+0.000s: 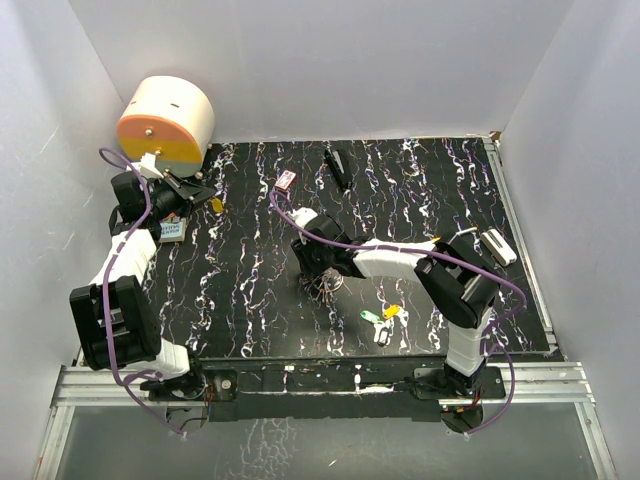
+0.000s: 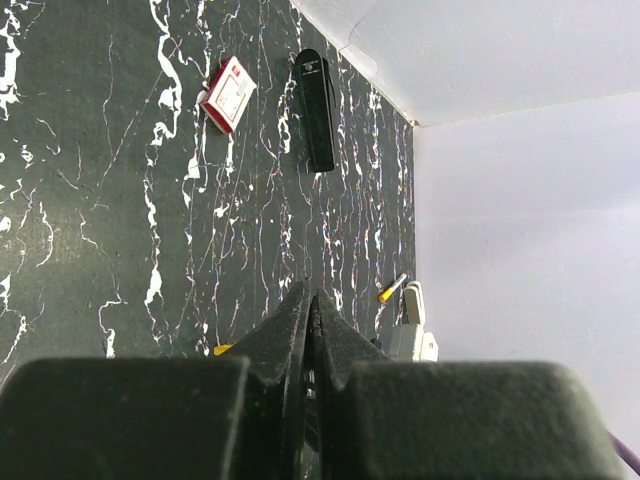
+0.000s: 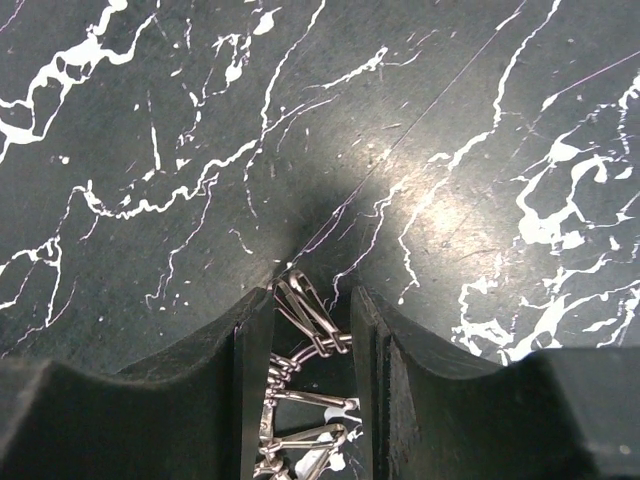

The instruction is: Put the keys on the keyring

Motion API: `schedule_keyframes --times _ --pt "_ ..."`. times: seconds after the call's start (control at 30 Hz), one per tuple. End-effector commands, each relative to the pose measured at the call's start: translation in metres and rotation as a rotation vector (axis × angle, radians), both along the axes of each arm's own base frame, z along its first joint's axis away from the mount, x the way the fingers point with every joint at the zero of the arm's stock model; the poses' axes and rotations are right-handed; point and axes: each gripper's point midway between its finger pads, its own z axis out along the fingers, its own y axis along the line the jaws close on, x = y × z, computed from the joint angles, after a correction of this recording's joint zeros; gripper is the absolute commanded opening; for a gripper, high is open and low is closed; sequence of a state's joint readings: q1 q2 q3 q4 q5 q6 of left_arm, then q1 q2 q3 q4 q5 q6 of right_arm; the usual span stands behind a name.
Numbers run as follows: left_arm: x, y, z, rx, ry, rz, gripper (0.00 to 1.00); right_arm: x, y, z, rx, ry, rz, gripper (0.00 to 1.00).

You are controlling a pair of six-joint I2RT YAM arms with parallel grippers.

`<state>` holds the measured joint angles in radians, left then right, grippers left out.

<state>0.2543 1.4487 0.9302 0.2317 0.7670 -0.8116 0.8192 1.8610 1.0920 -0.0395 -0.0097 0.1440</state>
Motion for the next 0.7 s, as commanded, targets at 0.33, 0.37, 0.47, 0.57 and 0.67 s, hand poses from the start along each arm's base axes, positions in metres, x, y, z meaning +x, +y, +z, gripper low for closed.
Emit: schedule_keyframes --times 0.33,0.37,0.47,0.57,0.67 --pt "-0.006 0.001 0.021 0.010 -0.064 -0.001 0.00 0.037 0.024 0.037 0.077 -0.108 -0.069 0.40" --pt "-0.005 0.001 0.021 0.011 -0.065 -0.001 0.00 0.036 0.025 0.036 0.075 -0.105 -0.066 0.40" --pt "-0.005 0.001 0.022 0.011 -0.067 -0.001 0.00 0.033 0.024 0.030 0.066 -0.088 -0.058 0.40" --pt "-0.005 0.001 0.020 0.009 -0.063 -0.001 0.00 0.029 0.019 0.021 0.049 -0.072 -0.058 0.40" --pt "-0.005 0.001 0.019 0.010 -0.062 0.000 0.00 0.025 0.015 0.014 0.035 -0.062 -0.060 0.40"
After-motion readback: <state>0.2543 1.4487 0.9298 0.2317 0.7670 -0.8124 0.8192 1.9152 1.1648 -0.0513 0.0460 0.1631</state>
